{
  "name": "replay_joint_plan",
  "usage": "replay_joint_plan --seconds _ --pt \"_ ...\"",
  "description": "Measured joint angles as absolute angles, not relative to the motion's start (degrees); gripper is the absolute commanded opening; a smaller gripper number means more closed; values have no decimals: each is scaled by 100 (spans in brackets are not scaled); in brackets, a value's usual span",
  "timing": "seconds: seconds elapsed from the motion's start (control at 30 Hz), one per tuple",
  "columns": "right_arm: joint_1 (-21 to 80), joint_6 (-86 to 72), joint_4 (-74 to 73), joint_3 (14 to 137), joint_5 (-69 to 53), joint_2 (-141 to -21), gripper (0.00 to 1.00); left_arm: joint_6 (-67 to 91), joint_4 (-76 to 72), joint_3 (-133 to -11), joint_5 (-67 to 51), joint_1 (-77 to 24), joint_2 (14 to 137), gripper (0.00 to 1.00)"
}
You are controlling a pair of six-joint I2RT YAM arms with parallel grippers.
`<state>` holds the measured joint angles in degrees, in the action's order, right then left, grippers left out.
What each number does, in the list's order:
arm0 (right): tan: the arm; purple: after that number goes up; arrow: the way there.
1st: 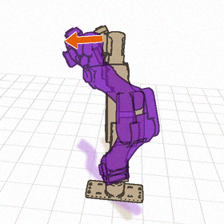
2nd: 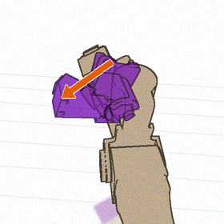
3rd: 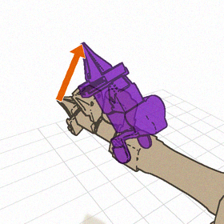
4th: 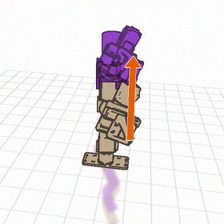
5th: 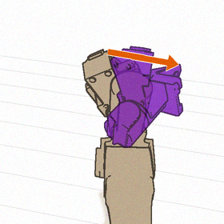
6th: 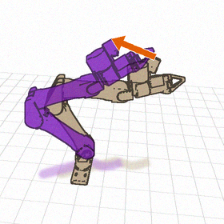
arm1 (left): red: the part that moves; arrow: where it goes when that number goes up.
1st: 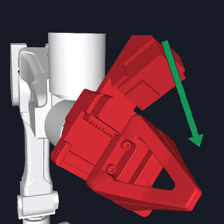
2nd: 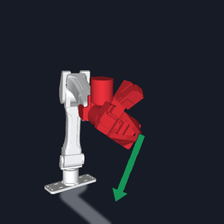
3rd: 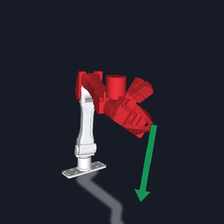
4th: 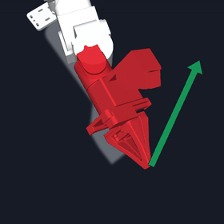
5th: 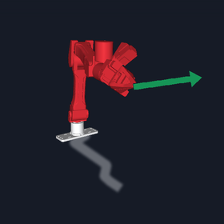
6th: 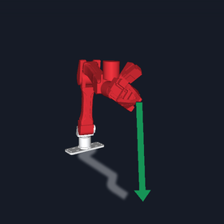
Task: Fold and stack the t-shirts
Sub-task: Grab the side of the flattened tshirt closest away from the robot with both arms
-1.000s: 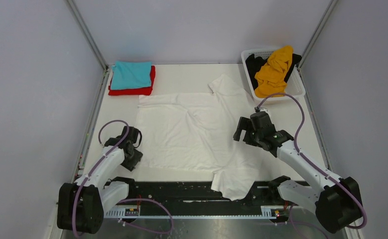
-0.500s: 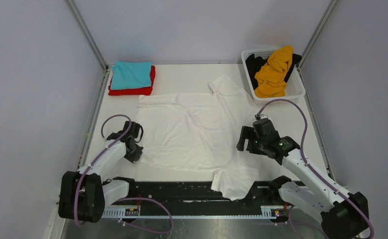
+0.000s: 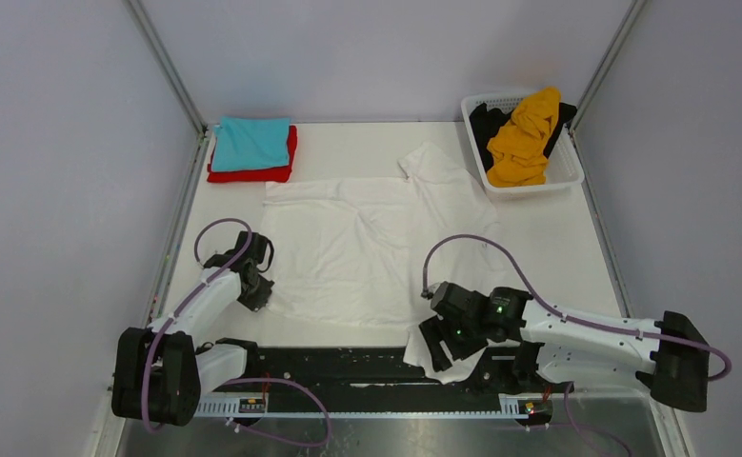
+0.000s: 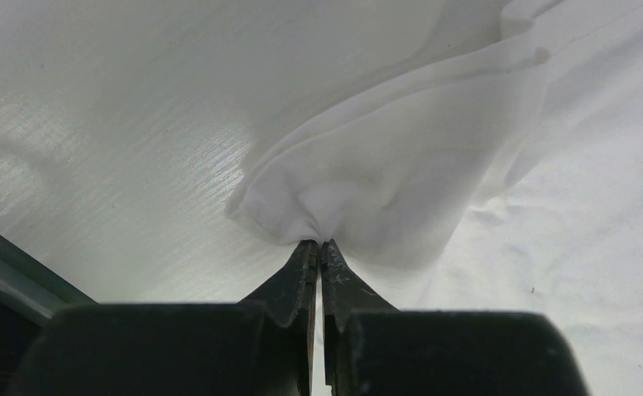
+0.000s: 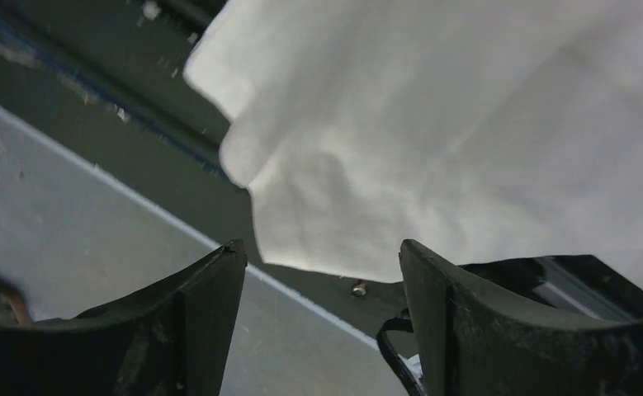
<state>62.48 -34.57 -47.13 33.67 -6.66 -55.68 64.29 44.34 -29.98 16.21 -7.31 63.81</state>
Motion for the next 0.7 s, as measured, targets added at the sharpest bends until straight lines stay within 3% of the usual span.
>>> replay_joint_plan --seconds 0.3,0.37,0.47,0.53,0.7 --pt "7303 -3441 -4418 3371 -1122 -6320 70 6388 4445 -2998 1612 -727 6353 0" --pt "7439 -3487 -4416 3371 -1022 -6674 59 6388 4451 -2998 1610 -727 6316 0" --pt "7529 -3577 -4436 3374 -779 -7039 16 6388 4517 -2998 1610 -725 6226 0" --pt "7540 -3625 -4593 3424 -508 -7146 3 6388 4598 -3004 1612 -722 6149 0" --pt "7585 -3605 -5035 3704 -287 -6941 0 6423 5041 -3041 1649 -722 5673 0"
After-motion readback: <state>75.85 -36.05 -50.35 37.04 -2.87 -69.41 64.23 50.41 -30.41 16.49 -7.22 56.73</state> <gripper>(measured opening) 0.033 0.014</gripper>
